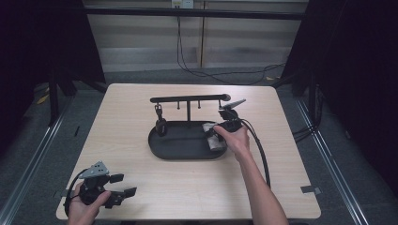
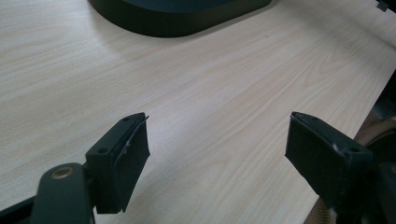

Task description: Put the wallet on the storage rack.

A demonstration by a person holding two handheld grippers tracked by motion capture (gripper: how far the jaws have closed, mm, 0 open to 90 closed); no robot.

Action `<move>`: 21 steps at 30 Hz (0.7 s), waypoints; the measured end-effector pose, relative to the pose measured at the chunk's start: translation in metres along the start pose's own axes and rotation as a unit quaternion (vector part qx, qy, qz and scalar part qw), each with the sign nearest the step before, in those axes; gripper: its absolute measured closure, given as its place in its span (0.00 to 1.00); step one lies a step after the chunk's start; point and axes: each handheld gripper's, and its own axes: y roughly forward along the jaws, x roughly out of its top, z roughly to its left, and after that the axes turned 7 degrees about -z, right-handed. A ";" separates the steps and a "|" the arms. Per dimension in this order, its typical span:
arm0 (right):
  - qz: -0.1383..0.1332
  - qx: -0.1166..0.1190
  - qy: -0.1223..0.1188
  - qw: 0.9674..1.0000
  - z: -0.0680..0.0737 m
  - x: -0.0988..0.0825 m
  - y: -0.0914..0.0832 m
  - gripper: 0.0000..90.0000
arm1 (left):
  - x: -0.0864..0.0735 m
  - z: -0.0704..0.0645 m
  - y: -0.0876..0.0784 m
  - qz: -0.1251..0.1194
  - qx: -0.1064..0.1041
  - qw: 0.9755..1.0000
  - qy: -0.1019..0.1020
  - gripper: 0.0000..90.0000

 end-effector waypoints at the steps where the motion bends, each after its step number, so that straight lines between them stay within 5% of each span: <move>1: 0.000 -0.001 0.002 1.000 0.000 -0.001 0.001 0.36 | 0.000 0.000 0.000 -0.001 0.001 1.000 0.000 0.24; 21: -0.006 -0.028 -0.014 0.999 -0.002 -0.008 0.021 0.30 | 0.000 0.000 0.001 0.002 -0.002 1.000 0.002 0.24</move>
